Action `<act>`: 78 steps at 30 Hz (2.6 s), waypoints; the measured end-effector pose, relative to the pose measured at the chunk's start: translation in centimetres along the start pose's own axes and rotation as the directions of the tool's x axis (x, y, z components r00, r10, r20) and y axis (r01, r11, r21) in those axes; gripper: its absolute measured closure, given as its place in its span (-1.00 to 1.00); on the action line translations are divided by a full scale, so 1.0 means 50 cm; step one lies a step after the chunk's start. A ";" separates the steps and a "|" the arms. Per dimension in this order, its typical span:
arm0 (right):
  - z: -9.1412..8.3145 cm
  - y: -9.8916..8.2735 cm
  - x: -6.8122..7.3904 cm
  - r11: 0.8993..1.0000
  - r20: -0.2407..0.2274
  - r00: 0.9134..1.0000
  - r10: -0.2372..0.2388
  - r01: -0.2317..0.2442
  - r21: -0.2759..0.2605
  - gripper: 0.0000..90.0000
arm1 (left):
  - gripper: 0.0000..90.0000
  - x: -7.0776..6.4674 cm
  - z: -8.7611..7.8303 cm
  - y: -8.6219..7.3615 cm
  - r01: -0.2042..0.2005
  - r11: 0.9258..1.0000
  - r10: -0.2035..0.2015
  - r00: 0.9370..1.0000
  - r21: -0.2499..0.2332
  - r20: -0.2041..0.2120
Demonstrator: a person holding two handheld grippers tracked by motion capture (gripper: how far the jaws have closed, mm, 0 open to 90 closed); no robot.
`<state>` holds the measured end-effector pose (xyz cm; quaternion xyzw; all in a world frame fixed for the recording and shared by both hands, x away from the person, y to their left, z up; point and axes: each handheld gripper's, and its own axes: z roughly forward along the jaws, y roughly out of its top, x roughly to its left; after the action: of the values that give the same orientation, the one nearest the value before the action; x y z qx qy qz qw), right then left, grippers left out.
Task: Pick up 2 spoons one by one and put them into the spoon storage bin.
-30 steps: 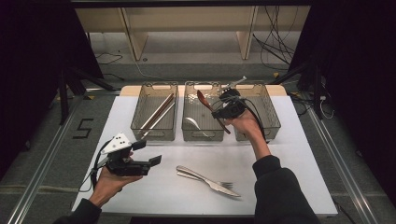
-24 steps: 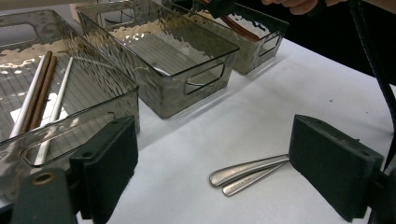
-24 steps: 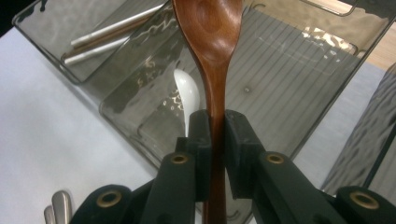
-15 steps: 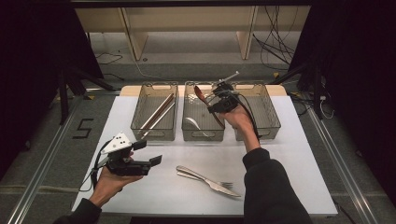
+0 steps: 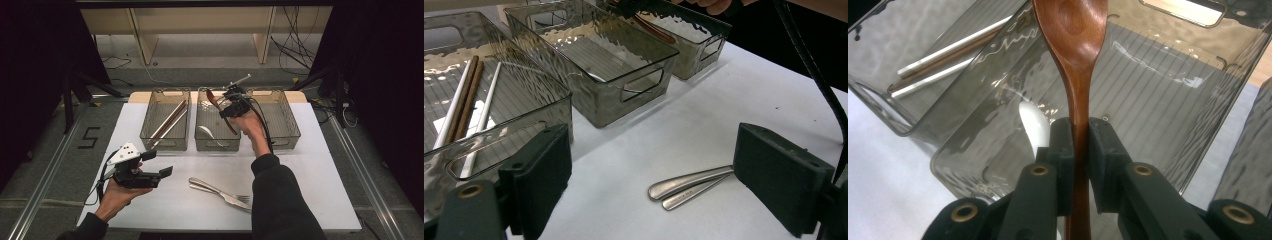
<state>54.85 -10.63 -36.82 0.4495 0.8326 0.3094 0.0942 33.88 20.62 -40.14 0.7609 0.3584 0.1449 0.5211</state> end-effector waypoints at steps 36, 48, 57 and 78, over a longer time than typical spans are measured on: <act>-0.111 -0.117 0.072 0.987 -0.120 0.982 -0.147 0.138 -0.080 -0.23 | -0.67 -0.006 0.002 0.001 0.005 1.000 -0.005 1.000 0.001 -0.006; -0.137 -0.199 0.093 0.983 -0.160 0.972 -0.175 0.163 -0.086 -0.29 | -0.67 -0.005 0.002 0.001 0.006 1.000 -0.006 1.000 0.002 -0.010; -0.129 -0.232 0.107 0.982 -0.181 0.965 -0.189 0.185 -0.040 -0.32 | -0.67 -0.004 0.003 0.001 0.006 1.000 -0.006 1.000 0.004 -0.009; -0.076 -0.271 0.158 0.962 -0.222 0.944 -0.244 0.264 0.065 -0.28 | -0.67 -0.002 0.003 0.001 0.005 1.000 -0.005 1.000 0.006 -0.013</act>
<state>39.26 -11.39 -41.00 0.3065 0.9026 0.3013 0.0227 33.93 20.41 -40.12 0.7606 0.3643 0.1474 0.5167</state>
